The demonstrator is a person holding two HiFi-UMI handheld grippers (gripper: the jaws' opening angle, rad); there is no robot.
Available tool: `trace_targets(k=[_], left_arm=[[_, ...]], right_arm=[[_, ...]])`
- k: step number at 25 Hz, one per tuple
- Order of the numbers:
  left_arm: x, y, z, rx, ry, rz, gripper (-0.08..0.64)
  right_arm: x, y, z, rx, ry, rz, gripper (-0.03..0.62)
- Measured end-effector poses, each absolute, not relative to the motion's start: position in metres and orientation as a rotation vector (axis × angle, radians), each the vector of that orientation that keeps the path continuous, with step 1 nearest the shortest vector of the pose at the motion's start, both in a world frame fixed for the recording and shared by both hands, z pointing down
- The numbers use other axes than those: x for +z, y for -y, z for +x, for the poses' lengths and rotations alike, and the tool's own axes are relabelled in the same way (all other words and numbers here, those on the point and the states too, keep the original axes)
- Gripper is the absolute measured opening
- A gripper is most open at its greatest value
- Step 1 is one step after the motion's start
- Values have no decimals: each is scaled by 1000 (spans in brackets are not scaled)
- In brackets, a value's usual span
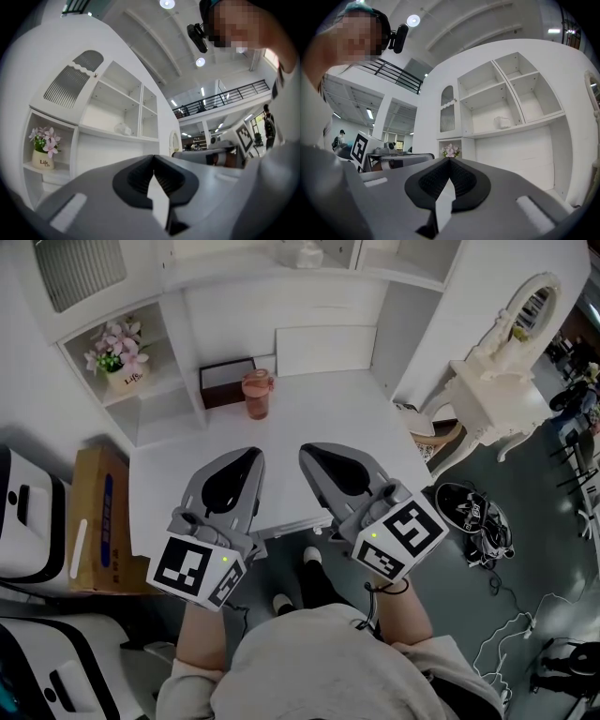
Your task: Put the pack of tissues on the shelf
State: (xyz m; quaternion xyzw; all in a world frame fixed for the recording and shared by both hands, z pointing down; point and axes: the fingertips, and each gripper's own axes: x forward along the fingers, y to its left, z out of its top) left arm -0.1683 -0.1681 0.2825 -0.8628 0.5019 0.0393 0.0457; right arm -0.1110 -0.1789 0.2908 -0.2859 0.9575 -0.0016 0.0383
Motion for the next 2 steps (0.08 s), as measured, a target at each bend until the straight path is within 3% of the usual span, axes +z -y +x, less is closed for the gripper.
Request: trace_targets(k=[2], left_arm=[[282,167,-170,124,-1535,-2632,0]], right_arm=[[291,177,-114,-5,-2938,-870,0]])
